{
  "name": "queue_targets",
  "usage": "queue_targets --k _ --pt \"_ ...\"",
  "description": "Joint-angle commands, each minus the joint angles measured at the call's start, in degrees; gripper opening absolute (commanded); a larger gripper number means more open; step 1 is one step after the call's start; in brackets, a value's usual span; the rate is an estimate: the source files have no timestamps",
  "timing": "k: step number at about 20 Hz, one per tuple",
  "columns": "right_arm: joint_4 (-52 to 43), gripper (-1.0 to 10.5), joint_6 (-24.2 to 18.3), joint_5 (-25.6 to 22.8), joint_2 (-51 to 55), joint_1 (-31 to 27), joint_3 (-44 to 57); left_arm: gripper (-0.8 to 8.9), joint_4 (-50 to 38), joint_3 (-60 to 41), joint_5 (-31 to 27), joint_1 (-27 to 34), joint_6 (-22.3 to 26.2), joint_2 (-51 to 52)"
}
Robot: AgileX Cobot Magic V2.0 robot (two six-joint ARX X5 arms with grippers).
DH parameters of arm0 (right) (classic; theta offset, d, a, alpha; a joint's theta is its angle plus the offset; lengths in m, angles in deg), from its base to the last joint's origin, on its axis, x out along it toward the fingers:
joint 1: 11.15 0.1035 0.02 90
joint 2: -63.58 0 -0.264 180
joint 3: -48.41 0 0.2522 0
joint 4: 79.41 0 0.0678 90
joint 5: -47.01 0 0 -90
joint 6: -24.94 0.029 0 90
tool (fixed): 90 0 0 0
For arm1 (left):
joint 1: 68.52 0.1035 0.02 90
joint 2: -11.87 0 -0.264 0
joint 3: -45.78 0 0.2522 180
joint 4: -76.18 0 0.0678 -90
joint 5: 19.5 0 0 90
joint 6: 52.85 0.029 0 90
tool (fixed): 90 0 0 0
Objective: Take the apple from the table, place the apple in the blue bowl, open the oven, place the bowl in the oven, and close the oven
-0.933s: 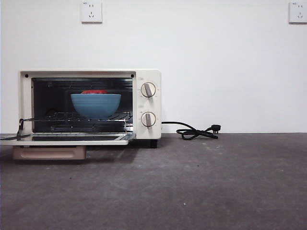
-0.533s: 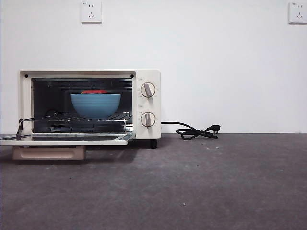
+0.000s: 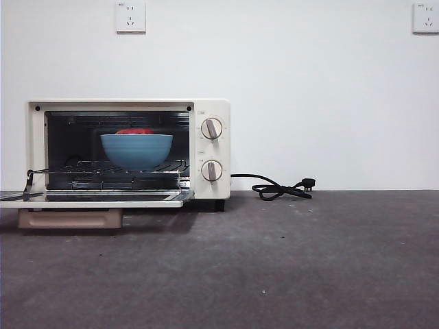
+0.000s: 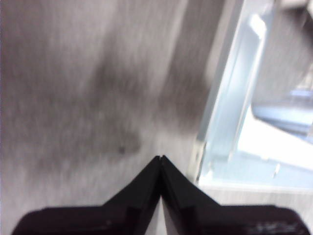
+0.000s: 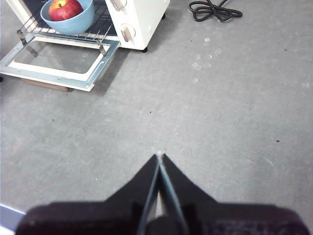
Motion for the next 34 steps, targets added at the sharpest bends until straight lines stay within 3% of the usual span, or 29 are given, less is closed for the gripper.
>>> queue_targets --k 1,4,10,16,26,31,34 --pt "-0.7 0.0 1.4 0.2 0.0 0.1 0.4 -0.09 -1.6 -0.7 0.6 0.3 -3.3 -0.3" --pt "-0.8 0.0 1.6 0.2 0.0 0.1 0.4 -0.09 -2.9 -0.7 1.4 0.3 -3.8 -0.3" --pt "-0.9 0.0 1.7 0.2 0.0 0.1 0.4 -0.09 -4.5 -0.7 9.5 0.2 -4.2 -0.3" --pt "-2.0 0.0 1.6 0.2 0.0 0.1 0.4 -0.08 -9.1 0.6 19.6 0.2 -10.6 0.1" --pt "-2.0 0.0 1.7 0.1 0.0 0.1 0.4 -0.08 -21.7 4.1 21.6 -0.3 -24.7 7.0" --pt "-2.0 0.0 1.8 -0.4 0.0 0.1 0.4 -0.08 -22.2 9.2 21.6 -1.4 -26.6 7.1" --pt "-1.8 0.0 2.0 -3.9 0.0 0.1 0.4 -0.08 -22.4 11.3 21.6 -2.1 -27.5 7.1"
